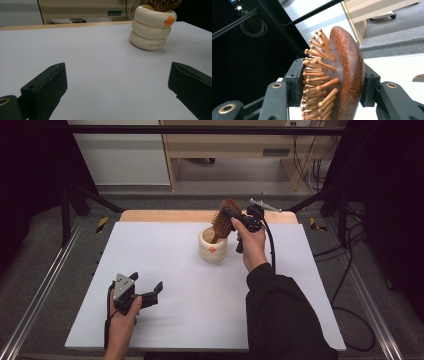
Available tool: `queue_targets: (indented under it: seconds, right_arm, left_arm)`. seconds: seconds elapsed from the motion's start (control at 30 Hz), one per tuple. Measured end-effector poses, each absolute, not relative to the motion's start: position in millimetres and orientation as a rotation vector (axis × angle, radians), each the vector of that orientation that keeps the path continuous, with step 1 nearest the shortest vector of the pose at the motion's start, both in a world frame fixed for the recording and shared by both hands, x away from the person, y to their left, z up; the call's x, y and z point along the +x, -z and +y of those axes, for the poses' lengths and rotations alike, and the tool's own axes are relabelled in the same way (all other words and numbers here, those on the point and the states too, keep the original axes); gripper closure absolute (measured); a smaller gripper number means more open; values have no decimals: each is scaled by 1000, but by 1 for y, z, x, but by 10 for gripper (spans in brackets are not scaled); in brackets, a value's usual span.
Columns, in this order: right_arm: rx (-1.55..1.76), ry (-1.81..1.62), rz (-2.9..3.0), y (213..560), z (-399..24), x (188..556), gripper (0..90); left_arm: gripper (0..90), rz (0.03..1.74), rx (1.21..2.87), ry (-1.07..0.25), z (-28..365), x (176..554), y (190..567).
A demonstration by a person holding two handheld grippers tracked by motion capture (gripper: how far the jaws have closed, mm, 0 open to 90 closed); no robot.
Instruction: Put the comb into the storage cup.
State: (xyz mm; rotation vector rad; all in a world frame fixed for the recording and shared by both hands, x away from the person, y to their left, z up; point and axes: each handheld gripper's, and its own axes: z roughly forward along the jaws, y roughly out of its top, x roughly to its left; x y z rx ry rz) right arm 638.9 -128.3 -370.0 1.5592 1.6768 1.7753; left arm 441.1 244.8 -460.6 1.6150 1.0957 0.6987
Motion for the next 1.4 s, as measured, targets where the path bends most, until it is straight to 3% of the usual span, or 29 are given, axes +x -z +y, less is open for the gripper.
queue_targets:
  seconds: [0.67, 1.4]
  right_arm:
    - [1572, -1767, 1682, 371, -132, 640, 456]
    - [1561, -1754, 1700, 368, -132, 639, 370]
  left_arm:
    - [25, 1095, 1616, -696, 245, 441, 461]
    - [25, 1092, 1622, -693, 244, 441, 461]
